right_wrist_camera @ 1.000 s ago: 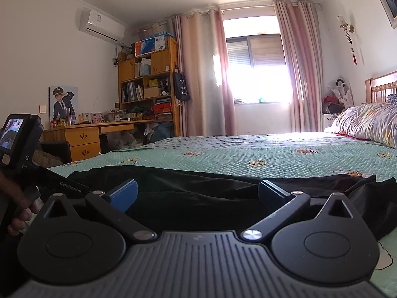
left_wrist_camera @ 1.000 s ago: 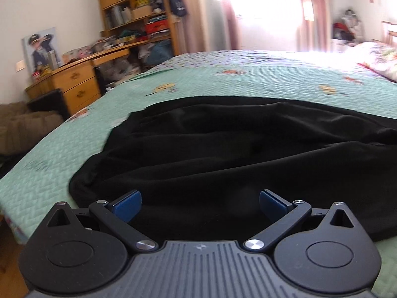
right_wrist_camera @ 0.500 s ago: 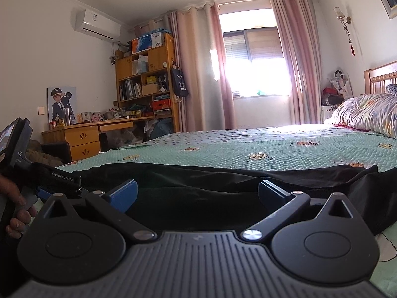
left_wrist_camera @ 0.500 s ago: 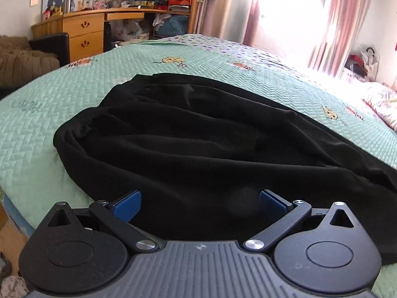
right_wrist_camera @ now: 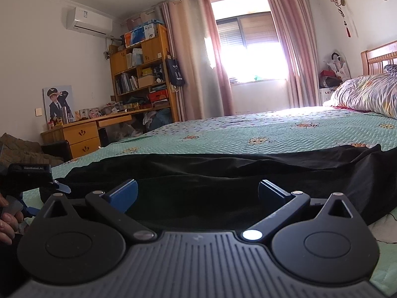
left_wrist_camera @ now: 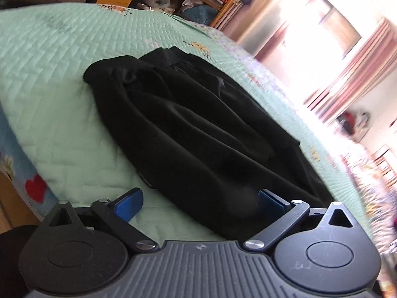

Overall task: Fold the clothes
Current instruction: 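Grasp the trousers waistband with the left gripper and lift it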

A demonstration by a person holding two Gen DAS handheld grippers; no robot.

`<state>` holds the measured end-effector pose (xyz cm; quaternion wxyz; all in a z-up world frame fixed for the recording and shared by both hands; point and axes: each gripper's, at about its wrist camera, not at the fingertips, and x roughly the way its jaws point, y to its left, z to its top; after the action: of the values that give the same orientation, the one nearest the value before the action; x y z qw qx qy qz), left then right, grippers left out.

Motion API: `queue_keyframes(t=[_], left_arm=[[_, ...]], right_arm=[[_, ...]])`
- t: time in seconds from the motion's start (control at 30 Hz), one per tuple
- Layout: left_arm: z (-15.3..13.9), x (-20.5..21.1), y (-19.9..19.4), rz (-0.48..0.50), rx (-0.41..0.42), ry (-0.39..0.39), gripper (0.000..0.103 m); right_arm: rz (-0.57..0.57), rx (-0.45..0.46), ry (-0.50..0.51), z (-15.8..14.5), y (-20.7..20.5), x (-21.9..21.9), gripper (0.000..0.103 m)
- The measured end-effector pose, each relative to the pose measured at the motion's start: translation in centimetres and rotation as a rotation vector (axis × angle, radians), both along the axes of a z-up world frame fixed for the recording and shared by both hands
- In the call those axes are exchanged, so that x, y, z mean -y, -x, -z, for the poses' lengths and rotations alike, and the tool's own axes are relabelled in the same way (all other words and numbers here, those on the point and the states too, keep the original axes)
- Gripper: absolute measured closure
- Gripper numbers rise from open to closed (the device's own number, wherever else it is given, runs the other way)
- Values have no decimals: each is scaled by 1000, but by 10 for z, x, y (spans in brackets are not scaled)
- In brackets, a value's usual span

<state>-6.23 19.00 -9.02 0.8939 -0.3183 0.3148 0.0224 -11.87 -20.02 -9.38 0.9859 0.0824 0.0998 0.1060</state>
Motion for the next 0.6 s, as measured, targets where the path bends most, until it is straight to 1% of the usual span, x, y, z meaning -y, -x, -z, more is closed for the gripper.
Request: queue_keyframes(t=[0.1,0.17,0.23,0.27,0.33,0.4,0.5,0.57,0.6], left_arm=[[6,-19,5,-36,32,106,5],[7,-31,8,-69,56,161,6],[8,-43,8,-91,76,184,6],[7,-51,7,-105,85,187,6],[5,-70,1,-165,97,182,6],[5,-89,-9,-207,101,195,6],[9,-110,-30,-218,82,218,5],[9,-113,-45,-214,88,191,5],[8,-113,-50,-222,83,169,7]], right_arm=[[-18,-26,11,5,-4,-8,0],[-31,-42,25,8,-6,-15,0],[-41,-50,50,11,-7,-22,0],[-45,-54,61,12,-7,-25,0],[-55,-60,67,14,-9,-31,0],[-66,-66,76,16,-8,-35,0],[-81,-55,96,18,-7,-41,0],[-89,-49,119,20,-6,-46,0],[-94,-52,134,22,-6,-49,0]])
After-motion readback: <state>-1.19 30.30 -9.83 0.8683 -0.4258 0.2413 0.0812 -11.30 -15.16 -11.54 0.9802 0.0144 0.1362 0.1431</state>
